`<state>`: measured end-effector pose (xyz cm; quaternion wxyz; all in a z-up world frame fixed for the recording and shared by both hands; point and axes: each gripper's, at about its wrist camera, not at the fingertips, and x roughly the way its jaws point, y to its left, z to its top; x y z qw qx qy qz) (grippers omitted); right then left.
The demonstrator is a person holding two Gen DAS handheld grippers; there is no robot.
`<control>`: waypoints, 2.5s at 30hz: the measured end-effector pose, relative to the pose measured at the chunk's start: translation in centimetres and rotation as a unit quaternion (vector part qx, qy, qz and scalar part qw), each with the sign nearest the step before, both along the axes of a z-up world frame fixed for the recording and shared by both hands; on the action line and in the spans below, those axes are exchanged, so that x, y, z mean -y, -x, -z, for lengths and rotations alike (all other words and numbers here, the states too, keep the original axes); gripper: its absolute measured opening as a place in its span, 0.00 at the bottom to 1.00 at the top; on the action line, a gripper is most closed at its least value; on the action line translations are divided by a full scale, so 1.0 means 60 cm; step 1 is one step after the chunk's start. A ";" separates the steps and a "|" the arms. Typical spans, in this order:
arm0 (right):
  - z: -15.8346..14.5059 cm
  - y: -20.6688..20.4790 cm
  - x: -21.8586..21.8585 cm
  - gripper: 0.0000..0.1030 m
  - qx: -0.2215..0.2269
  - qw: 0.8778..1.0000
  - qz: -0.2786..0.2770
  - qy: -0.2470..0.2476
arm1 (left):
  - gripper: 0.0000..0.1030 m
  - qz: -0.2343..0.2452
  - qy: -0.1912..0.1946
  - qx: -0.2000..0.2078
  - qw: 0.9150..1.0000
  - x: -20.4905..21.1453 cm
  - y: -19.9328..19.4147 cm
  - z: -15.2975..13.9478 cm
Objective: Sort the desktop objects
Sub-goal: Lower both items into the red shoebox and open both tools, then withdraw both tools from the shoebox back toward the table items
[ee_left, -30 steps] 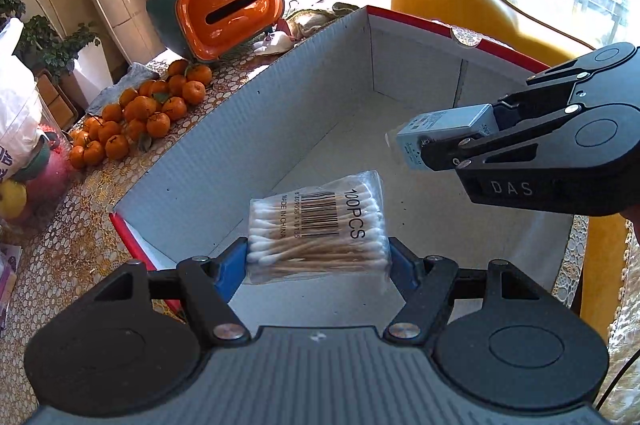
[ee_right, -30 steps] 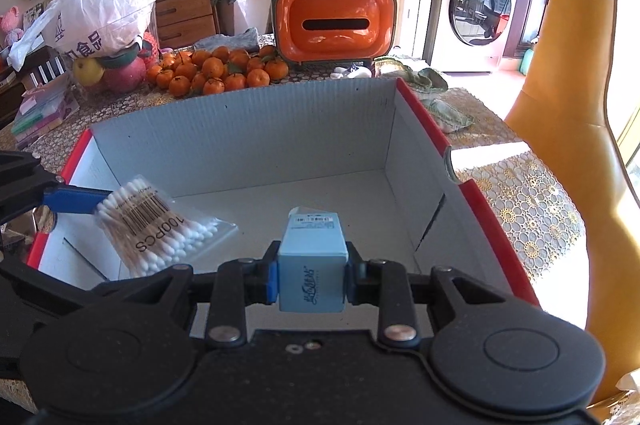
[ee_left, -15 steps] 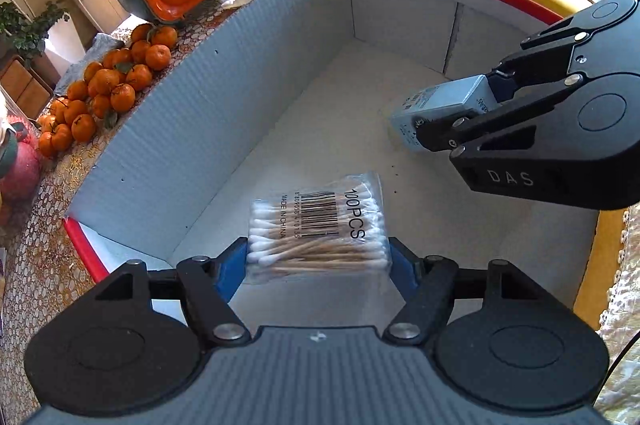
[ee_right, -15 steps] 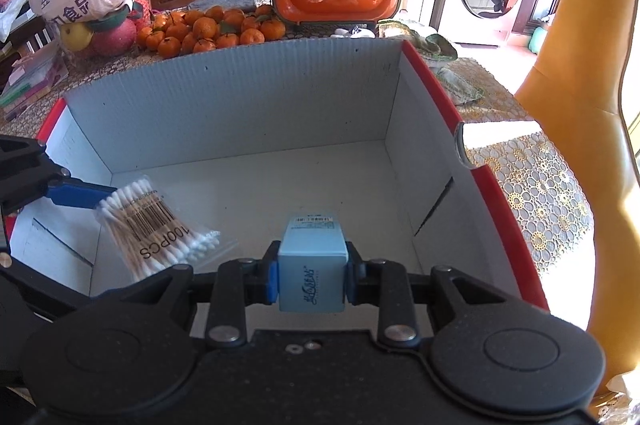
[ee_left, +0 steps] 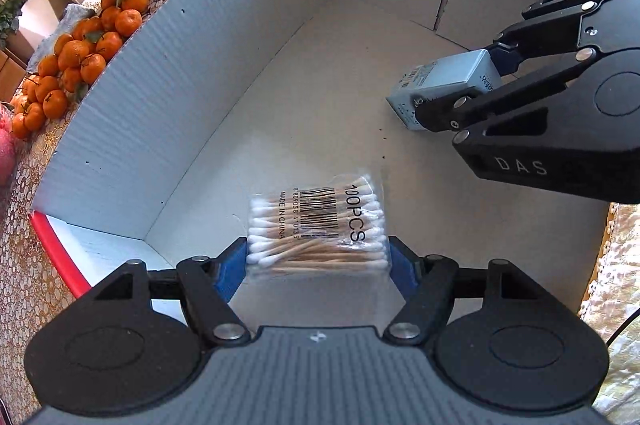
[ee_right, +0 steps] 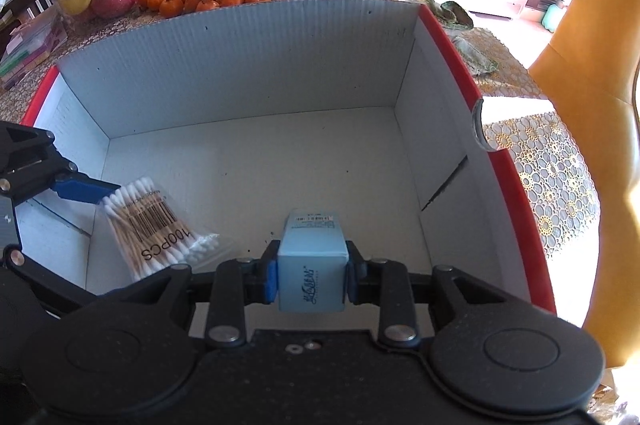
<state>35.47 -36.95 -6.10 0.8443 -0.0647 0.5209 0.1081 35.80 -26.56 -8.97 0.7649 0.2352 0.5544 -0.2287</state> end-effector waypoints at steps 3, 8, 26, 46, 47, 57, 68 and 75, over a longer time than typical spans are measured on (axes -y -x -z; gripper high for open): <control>0.000 -0.002 0.001 0.30 -0.007 1.000 0.001 -0.002 | 0.70 0.005 -0.008 -0.005 1.000 0.004 -0.001 0.001; 0.005 0.000 0.005 0.32 -0.016 1.000 0.001 0.000 | 0.70 0.009 -0.013 -0.009 1.000 0.008 0.006 -0.001; -0.020 0.022 0.023 0.39 -0.005 1.000 0.014 -0.019 | 0.73 -0.010 0.025 0.033 0.999 -0.021 0.034 -0.062; -0.099 0.084 0.013 0.47 0.033 0.999 0.001 -0.021 | 0.73 -0.036 0.082 0.077 0.993 -0.072 0.100 -0.154; -0.102 0.087 0.012 0.48 0.035 0.999 0.000 -0.021 | 0.73 -0.037 0.085 0.079 0.993 -0.075 0.104 -0.159; -0.137 0.125 0.000 0.55 0.057 0.998 -0.016 -0.033 | 0.73 -0.040 0.111 0.100 0.988 -0.096 0.150 -0.192; -0.152 0.158 -0.016 0.67 0.076 0.995 -0.029 -0.050 | 0.77 -0.042 0.134 0.118 0.983 -0.120 0.199 -0.207; -0.160 0.179 -0.024 0.70 0.086 0.993 -0.029 -0.071 | 0.79 -0.062 0.138 0.134 0.979 -0.148 0.226 -0.208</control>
